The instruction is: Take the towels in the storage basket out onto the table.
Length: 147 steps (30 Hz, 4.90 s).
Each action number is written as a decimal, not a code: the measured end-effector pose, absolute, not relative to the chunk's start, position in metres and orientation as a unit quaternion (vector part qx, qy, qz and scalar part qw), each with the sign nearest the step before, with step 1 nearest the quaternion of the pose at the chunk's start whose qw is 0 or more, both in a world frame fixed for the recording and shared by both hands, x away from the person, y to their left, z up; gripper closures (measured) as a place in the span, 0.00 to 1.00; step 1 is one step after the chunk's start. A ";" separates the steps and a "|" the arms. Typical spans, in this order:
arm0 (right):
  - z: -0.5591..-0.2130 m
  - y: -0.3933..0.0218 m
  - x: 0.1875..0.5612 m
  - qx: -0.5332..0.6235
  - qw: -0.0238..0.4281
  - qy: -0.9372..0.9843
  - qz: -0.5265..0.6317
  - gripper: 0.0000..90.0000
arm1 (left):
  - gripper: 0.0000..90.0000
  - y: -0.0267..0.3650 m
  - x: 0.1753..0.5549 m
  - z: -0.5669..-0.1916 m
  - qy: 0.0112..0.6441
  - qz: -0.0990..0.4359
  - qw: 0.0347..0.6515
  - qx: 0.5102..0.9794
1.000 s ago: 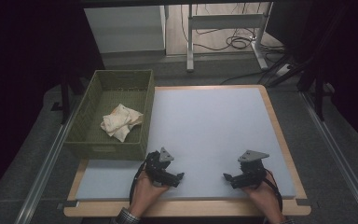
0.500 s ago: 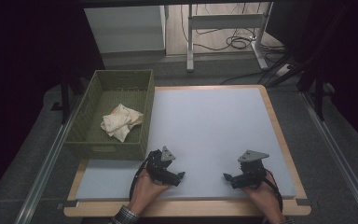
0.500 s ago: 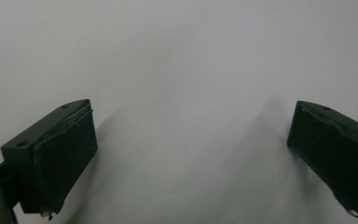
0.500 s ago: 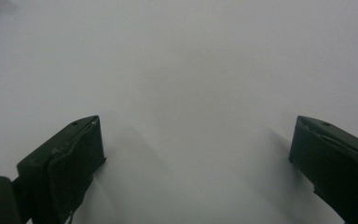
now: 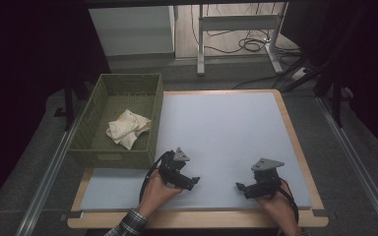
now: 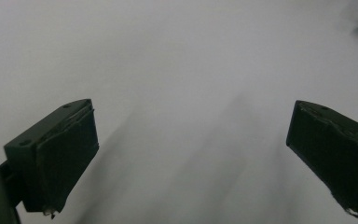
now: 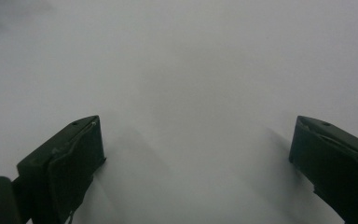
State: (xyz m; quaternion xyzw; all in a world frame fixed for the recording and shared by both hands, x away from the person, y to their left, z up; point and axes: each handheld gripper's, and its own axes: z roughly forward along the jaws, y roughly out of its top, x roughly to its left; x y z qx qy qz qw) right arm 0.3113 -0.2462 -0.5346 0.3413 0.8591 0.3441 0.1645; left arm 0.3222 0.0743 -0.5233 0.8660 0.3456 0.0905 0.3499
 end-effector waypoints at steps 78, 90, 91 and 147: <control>-0.535 -0.246 0.311 0.341 0.165 0.859 0.345 0.03 | 0.05 0.204 0.437 -0.390 0.461 0.142 0.278 0.830; -0.535 -0.246 0.311 0.341 0.164 0.859 0.345 0.03 | 0.04 0.248 0.463 -0.428 0.513 0.136 0.241 0.813; -0.535 -0.246 0.311 0.341 0.164 0.859 0.345 0.03 | 0.04 0.250 0.464 -0.432 0.515 0.134 0.237 0.813; -0.535 -0.246 0.312 0.341 0.164 0.859 0.345 0.04 | 0.81 0.290 0.468 -0.450 0.577 0.068 0.180 0.794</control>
